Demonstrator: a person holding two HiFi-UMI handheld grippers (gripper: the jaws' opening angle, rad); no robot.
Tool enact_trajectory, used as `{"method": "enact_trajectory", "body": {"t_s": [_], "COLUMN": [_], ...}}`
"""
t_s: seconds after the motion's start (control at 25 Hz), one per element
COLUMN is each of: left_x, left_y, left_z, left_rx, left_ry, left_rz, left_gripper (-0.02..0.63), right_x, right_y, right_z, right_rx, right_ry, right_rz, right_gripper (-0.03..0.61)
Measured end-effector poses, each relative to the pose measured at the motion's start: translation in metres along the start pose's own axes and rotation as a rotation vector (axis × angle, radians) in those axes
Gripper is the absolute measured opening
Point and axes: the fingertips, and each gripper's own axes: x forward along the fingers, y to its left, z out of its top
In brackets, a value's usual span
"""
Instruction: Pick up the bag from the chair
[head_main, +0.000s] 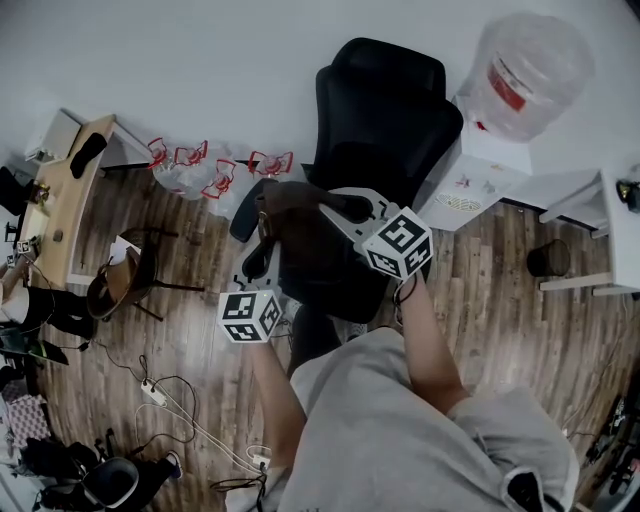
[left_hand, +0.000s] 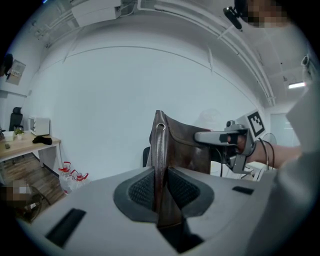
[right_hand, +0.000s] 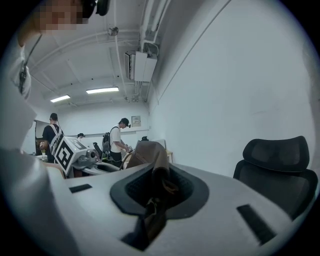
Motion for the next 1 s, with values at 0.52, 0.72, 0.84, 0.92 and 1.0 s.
{"method": "enact_trajectory", "body": {"t_s": [0.52, 0.72, 0.84, 0.92, 1.0], "left_x": [0.018, 0.019, 0.020, 0.022, 0.022], "left_y": [-0.008, -0.008, -0.007, -0.007, -0.007], "left_z": [0.003, 0.004, 0.005, 0.006, 0.007], "left_rx": [0.021, 0.023, 0.022, 0.022, 0.022], "left_ry": [0.003, -0.009, -0.006, -0.006, -0.006], "left_rz": [-0.039, -0.045, -0.049, -0.051, -0.051], "left_gripper": [0.058, 0.058, 0.058, 0.058, 0.058], "right_x": [-0.004, -0.002, -0.003, -0.003, -0.003], "right_y": [-0.021, -0.024, -0.024, -0.024, -0.024], "right_z": [-0.004, -0.004, -0.003, -0.001, 0.000], "right_rx": [0.021, 0.030, 0.028, 0.024, 0.021], "right_ry": [0.013, 0.006, 0.009, 0.008, 0.007], "right_rz": [-0.038, -0.032, -0.035, -0.039, -0.041], "right_gripper": [0.057, 0.055, 0.054, 0.054, 0.054]}}
